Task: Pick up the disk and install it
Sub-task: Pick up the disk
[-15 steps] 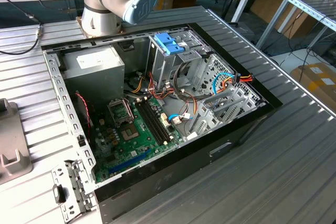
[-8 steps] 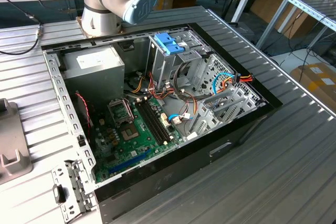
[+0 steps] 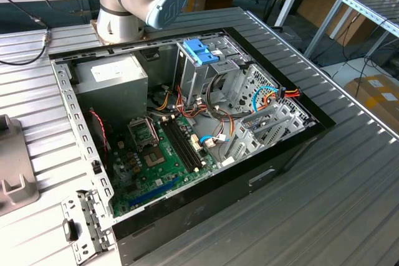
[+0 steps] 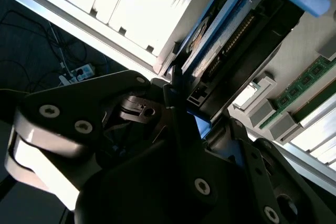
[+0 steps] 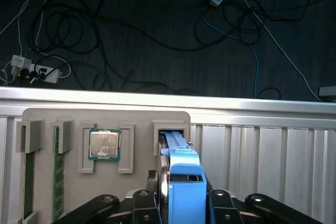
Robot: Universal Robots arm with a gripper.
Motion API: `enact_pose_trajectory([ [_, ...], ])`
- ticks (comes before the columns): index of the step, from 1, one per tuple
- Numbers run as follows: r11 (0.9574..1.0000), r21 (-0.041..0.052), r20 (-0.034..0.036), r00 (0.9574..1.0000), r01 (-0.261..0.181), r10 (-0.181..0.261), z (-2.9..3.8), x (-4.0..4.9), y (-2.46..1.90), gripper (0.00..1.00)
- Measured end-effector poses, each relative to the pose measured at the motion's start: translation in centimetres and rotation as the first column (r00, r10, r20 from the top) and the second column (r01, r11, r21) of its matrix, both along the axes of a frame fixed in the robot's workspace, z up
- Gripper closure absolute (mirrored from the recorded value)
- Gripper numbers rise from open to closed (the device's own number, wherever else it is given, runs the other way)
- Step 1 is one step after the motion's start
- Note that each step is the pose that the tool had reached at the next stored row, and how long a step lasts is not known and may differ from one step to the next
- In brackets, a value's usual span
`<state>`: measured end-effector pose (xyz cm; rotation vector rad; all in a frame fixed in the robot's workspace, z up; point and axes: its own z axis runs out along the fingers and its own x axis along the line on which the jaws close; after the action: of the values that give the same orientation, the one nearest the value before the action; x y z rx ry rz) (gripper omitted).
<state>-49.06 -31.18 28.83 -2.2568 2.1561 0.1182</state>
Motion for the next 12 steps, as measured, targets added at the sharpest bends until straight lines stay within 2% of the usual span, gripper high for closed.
enact_pose_trajectory([
  [8,1.0,0.0001,0.0004,1.0,0.0,0.0,-0.01,0.0,0.0,0.62],
  [12,1.0,0.0001,0.0003,1.0,0.0,0.0,0.27,0.0,0.0,0.62],
])
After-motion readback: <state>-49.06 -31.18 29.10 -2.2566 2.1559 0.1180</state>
